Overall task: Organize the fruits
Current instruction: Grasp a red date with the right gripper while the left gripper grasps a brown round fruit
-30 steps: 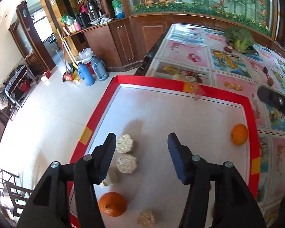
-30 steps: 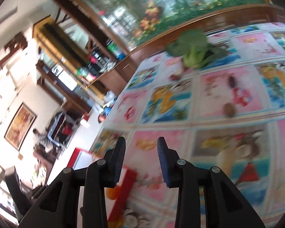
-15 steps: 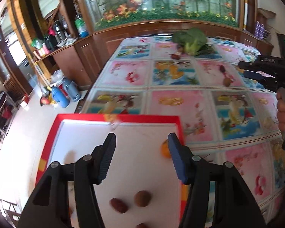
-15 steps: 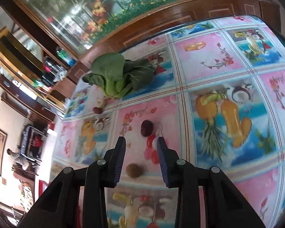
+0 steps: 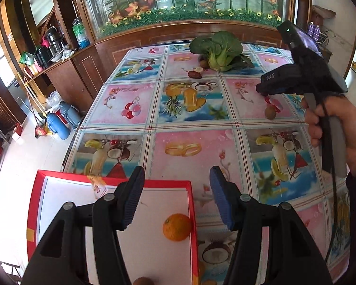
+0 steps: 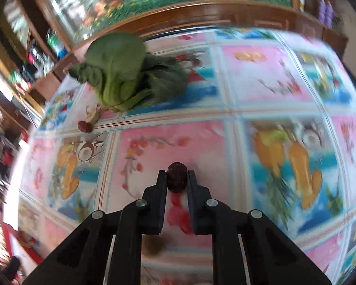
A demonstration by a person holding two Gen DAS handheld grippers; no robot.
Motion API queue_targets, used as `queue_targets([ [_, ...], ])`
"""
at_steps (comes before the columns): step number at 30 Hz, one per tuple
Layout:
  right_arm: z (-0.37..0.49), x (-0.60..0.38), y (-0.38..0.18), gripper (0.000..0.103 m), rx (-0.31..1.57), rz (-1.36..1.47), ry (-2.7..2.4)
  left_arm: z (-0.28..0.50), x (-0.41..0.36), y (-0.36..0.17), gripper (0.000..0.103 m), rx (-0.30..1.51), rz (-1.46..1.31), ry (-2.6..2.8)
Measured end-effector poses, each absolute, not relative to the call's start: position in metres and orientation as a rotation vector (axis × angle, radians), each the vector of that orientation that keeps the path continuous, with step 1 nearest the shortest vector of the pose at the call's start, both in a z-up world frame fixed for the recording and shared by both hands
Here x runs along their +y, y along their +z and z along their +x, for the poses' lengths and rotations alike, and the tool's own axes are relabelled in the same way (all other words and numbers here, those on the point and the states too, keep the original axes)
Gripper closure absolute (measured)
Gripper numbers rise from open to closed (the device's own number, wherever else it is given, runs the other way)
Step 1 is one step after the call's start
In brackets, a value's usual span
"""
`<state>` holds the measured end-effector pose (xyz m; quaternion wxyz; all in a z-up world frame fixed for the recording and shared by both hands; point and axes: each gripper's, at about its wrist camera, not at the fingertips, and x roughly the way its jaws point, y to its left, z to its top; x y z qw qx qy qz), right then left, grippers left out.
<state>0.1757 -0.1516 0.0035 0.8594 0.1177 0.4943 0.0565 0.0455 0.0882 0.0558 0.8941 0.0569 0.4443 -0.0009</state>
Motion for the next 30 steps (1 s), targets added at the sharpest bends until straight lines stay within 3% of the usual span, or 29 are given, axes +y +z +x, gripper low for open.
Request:
queue_targets([
  [6,0.095,-0.219,0.006,0.089,1.067,0.400,0.231,0.066,0.072,0.055,0.045,0.925,0.087,-0.052],
  [12,0.015,-0.259,0.010,0.089,0.983,0.466,0.336,0.092,0.027,0.053,0.045,0.898,0.050,-0.163],
  [20,0.023,-0.269,0.015,0.089,0.991,0.521,0.331,0.132,-0.048,0.029,0.045,0.847,0.139,-0.212],
  [26,0.024,-0.263,0.016,0.089,0.998,0.513,0.331,0.147,-0.055,0.016,0.045,0.865,0.112,-0.176],
  [30,0.026,-0.262,0.016,0.089,0.989,0.503,0.325,0.153,-0.059,0.003,0.062,0.910,0.116,-0.185],
])
